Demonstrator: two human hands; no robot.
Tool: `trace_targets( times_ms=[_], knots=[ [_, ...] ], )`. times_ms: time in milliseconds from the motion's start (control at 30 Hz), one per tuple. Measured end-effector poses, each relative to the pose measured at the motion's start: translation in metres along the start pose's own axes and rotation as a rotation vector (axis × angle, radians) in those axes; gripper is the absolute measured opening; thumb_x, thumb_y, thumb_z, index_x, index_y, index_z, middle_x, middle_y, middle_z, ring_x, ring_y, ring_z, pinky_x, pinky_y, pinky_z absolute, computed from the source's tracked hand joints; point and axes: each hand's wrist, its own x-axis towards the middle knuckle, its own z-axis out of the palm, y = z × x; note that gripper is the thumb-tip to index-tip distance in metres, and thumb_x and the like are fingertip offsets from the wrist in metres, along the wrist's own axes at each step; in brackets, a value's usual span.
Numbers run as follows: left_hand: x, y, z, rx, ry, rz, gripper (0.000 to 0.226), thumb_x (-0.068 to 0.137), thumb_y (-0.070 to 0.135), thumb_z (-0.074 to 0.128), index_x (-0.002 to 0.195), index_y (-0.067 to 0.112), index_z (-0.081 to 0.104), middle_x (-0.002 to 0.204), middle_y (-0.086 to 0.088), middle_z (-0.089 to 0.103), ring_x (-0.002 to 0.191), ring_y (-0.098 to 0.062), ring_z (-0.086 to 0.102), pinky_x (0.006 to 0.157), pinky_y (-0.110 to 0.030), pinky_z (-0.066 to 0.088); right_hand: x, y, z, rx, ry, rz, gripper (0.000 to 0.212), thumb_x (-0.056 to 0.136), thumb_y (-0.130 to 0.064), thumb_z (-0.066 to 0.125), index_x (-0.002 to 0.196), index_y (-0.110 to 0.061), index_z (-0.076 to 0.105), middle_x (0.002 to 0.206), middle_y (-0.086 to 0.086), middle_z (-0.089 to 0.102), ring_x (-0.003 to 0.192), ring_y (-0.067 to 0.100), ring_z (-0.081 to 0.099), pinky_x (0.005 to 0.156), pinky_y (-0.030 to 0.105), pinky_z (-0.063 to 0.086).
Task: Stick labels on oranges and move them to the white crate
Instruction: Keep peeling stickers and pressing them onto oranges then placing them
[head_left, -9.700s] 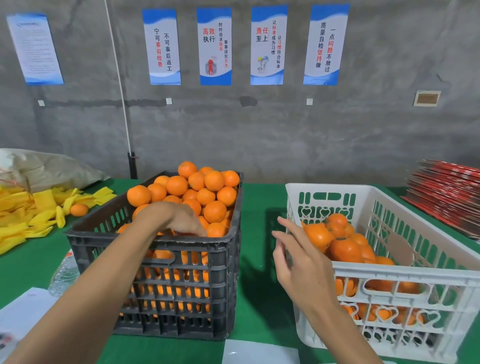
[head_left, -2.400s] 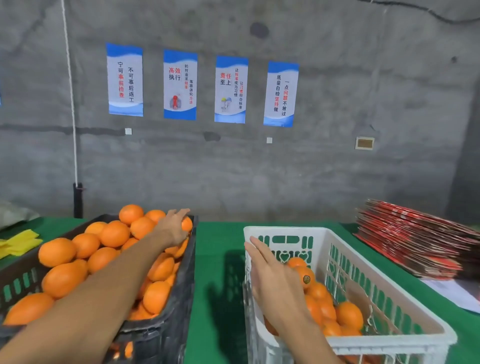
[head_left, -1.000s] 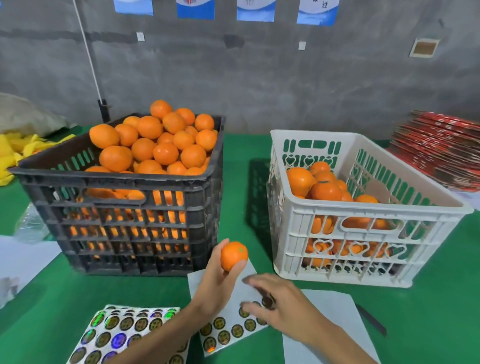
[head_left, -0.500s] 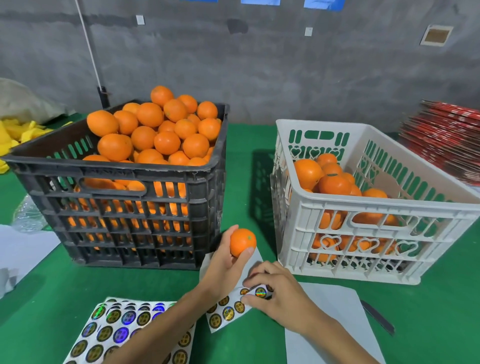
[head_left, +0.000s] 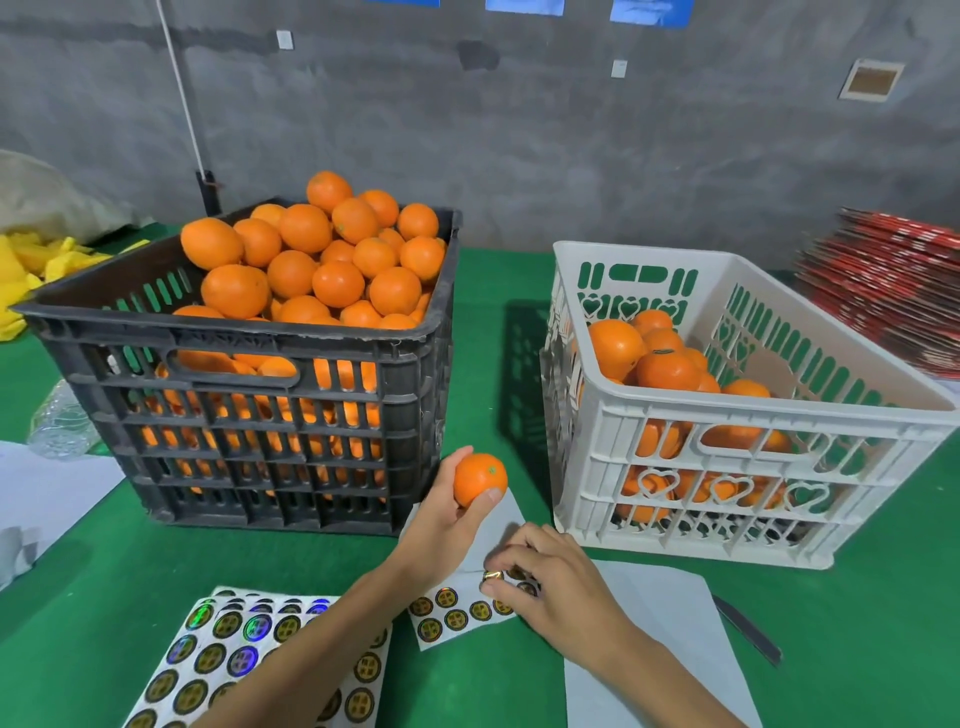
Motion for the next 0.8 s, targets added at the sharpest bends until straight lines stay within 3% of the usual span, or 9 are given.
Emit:
trace_targets(
  times_ms=[133,267,333,433,533,600,733,800],
  knots=[
    [-0.001,0.001,-0.001,0.011,0.011,-0.006,0.062,0.093,0.058,0.061,0.145,0.049,0.028,0.12,0.016,0.059,0.088,0.004,0.064,0.076,-0.01,0.044,0.0,0.0,0.001,-0.048,0.045,-0.04,0.03,0.096,-0.055,0.058,0.11,-0.032,0.072,0.101,-0.019,0.055,0.095,0.003,0.047,0.087,0.025,0.04],
    [-0.002,-0.002,0.0,0.025,-0.005,0.004,0.061,0.094,0.057,0.061,0.144,0.054,0.026,0.124,0.017,0.057,0.096,0.005,0.064,0.085,-0.017,0.048,-0.003,-0.004,0.001,-0.085,0.069,-0.132,0.02,0.096,-0.048,0.064,0.097,-0.03,0.072,0.096,-0.019,0.056,0.087,-0.002,0.042,0.079,0.019,0.033],
    [-0.001,-0.004,-0.001,0.036,-0.016,0.008,0.062,0.091,0.063,0.06,0.142,0.057,0.024,0.126,0.018,0.056,0.099,0.006,0.063,0.09,-0.022,0.049,-0.005,-0.003,-0.001,-0.017,0.025,-0.071,0.036,0.092,-0.063,0.061,0.108,-0.033,0.071,0.105,-0.022,0.054,0.095,-0.005,0.042,0.087,0.018,0.035],
    [-0.001,-0.006,0.0,0.042,-0.019,0.019,0.065,0.087,0.07,0.058,0.141,0.061,0.022,0.127,0.02,0.054,0.1,0.009,0.062,0.088,-0.018,0.047,-0.005,0.003,-0.006,-0.043,-0.032,-0.071,0.058,0.086,-0.076,0.056,0.123,-0.034,0.071,0.114,-0.024,0.052,0.102,-0.004,0.041,0.094,0.017,0.035],
    [-0.001,-0.009,0.0,0.048,-0.005,0.021,0.063,0.089,0.069,0.059,0.14,0.063,0.023,0.123,0.021,0.056,0.096,0.005,0.065,0.09,-0.025,0.05,-0.002,0.001,-0.008,-0.096,-0.023,-0.142,0.048,0.09,-0.069,0.058,0.114,-0.032,0.077,0.105,-0.019,0.057,0.092,-0.005,0.036,0.082,0.017,0.035],
    [0.0,-0.009,0.001,0.052,-0.004,0.027,0.061,0.09,0.066,0.059,0.139,0.064,0.023,0.123,0.019,0.057,0.093,0.004,0.066,0.09,-0.028,0.051,-0.001,0.0,-0.005,-0.058,0.022,-0.135,0.039,0.091,-0.062,0.062,0.107,-0.031,0.079,0.1,-0.019,0.059,0.09,-0.002,0.044,0.081,0.019,0.039],
    [-0.001,-0.008,0.001,0.058,-0.017,0.028,0.061,0.09,0.067,0.058,0.138,0.065,0.021,0.126,0.011,0.058,0.091,0.001,0.067,0.091,-0.032,0.054,0.001,0.0,0.001,0.249,0.038,0.084,0.023,0.084,-0.053,0.075,0.091,-0.032,0.078,0.096,-0.016,0.063,0.098,0.008,0.058,0.089,0.028,0.045],
    [-0.002,-0.008,0.001,0.079,-0.016,0.032,0.065,0.088,0.071,0.056,0.141,0.063,0.021,0.129,0.011,0.057,0.099,-0.004,0.067,0.098,-0.04,0.053,0.004,-0.002,0.002,0.344,0.019,0.16,0.017,0.082,-0.049,0.079,0.085,-0.032,0.076,0.095,-0.014,0.065,0.099,0.01,0.058,0.085,0.024,0.044]
  ],
)
